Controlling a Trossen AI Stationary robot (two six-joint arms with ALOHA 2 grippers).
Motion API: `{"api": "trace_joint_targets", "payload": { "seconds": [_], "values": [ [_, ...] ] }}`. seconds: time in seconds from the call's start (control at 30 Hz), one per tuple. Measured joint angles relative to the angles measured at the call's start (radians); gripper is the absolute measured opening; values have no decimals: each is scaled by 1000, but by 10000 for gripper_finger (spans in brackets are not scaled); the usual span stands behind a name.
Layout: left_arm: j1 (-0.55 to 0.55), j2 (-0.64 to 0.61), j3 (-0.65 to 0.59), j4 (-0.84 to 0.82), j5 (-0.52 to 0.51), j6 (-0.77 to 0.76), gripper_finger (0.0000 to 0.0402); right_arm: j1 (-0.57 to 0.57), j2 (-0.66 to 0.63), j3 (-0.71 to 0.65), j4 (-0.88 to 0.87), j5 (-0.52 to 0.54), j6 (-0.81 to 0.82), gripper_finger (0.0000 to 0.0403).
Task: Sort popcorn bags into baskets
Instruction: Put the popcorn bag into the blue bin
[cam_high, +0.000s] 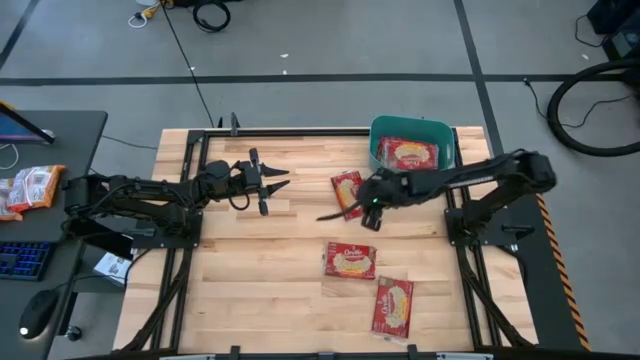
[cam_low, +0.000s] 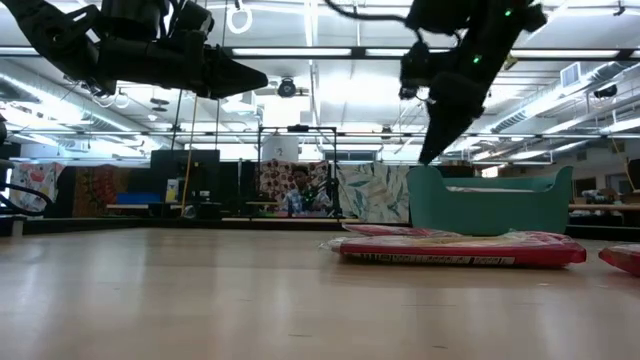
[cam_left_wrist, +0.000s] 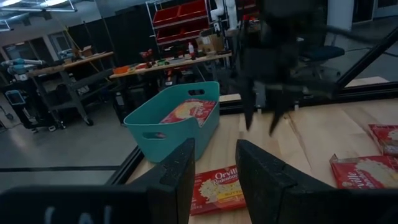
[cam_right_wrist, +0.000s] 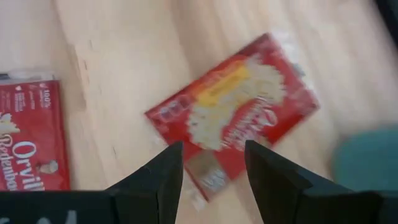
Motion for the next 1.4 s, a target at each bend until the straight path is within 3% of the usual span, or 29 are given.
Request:
{"api": "trace_joint_targets", "payload": {
  "seconds": [0.3, 0.57, 0.77, 1.03, 1.13, 1.3, 1.4],
  "values": [
    [0, 0, 0, 0, 0, -5, 121, -31, 247, 73, 60, 22, -21, 176],
    [0, 0, 0, -4, -34, -3, 121, -120, 359, 132, 62, 76, -90, 176],
    [3, 0, 0, -87, -118, -7, 121, -122, 413, 140, 83, -78, -179, 176],
    [34, 1, 0, -167, -135, 26, 121, 5, 386, 132, 121, -291, -258, 176],
    [37, 1, 0, -189, -125, 23, 121, 52, 352, 131, 107, -264, -273, 176],
    [25, 10, 0, -223, 46, -12, 121, 89, 247, 132, 70, -156, -264, 176],
    [1, 49, 0, -203, 59, -37, 121, 97, 185, 119, 54, -138, -249, 176]
  ]
}}
